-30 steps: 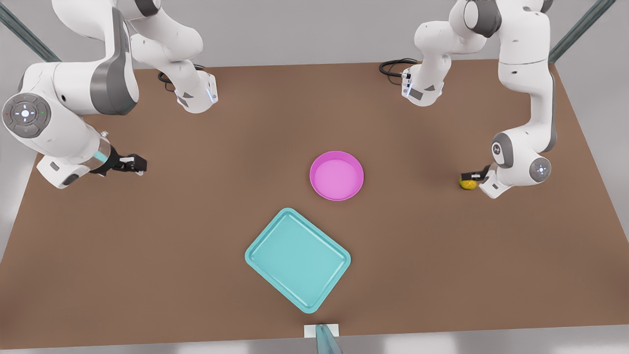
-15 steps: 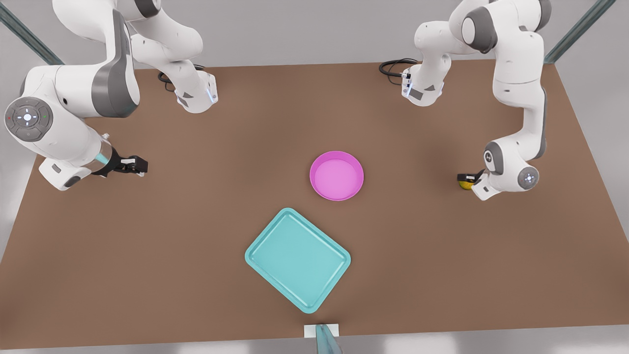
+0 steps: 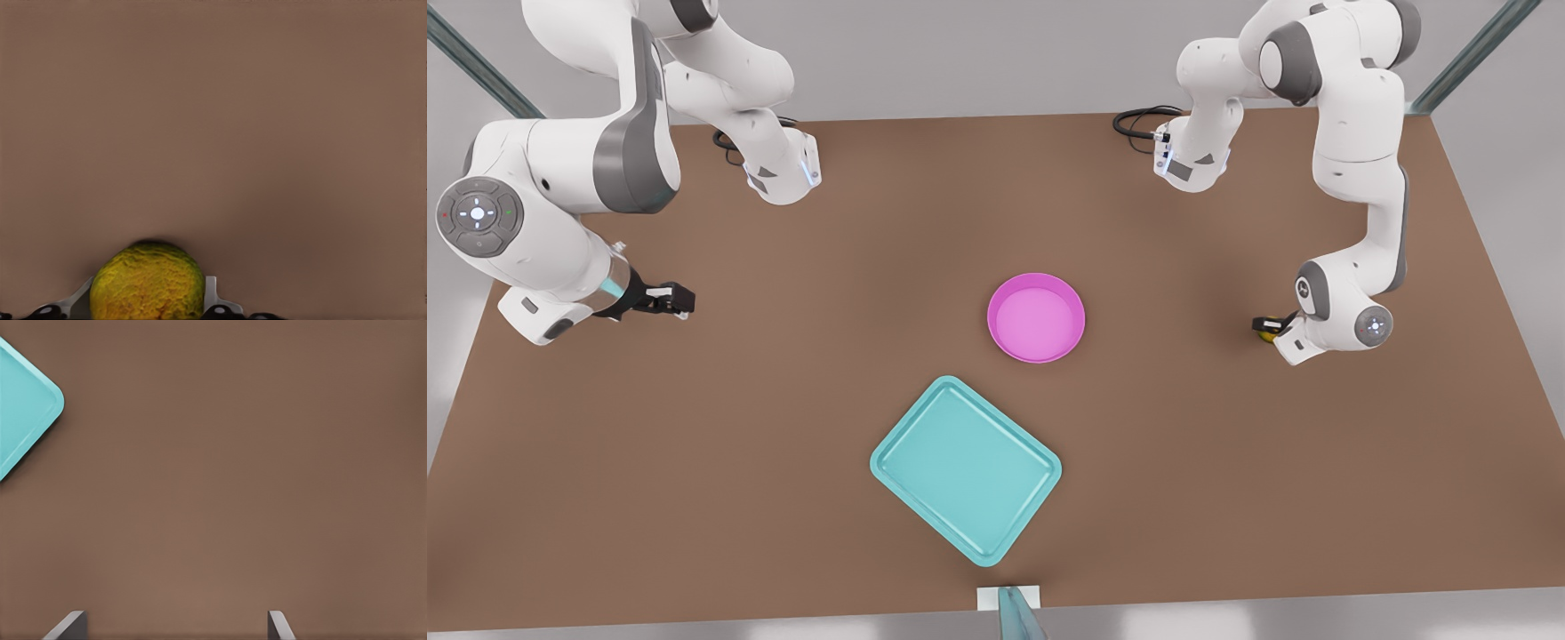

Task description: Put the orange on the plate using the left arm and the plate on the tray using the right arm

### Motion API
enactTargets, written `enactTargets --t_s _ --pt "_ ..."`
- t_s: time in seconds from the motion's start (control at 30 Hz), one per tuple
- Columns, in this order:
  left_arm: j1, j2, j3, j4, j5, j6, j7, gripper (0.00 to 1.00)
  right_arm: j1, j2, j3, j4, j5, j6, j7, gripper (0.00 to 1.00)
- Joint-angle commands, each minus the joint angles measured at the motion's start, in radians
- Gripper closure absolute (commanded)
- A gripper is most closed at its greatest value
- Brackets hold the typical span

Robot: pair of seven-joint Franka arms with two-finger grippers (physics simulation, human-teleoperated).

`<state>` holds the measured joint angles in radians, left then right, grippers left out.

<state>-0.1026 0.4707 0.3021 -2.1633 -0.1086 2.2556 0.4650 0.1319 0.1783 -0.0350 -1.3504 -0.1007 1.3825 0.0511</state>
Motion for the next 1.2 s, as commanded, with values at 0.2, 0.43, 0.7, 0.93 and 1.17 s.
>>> enactTargets --t_s 0.2,0.43,0.7,0.93,1.17 --pt "-0.002 0.009 0.000 0.006 -0.002 0.012 0.027 0.20 0.000 0.000 0.000 0.000 0.001 0.000 0.001 0.00" --pt "-0.005 0.002 0.000 0.008 -0.002 -0.002 0.018 0.34 0.000 0.047 -0.003 0.050 0.006 -0.017 -0.011 0.00" --pt "-0.399 -0.092 -0.008 0.261 -0.003 -0.360 -0.365 0.33 -0.009 0.076 -0.009 0.056 0.024 -0.007 -0.014 0.00" --pt "-0.727 0.057 -0.195 0.453 -0.008 -0.358 -0.812 0.33 -0.009 0.081 -0.009 0.054 0.022 -0.007 -0.010 0.00" --pt "-0.764 0.131 -0.196 0.484 -0.011 -0.334 -0.833 0.00 -0.023 0.098 -0.009 0.051 0.024 -0.007 -0.010 0.00"
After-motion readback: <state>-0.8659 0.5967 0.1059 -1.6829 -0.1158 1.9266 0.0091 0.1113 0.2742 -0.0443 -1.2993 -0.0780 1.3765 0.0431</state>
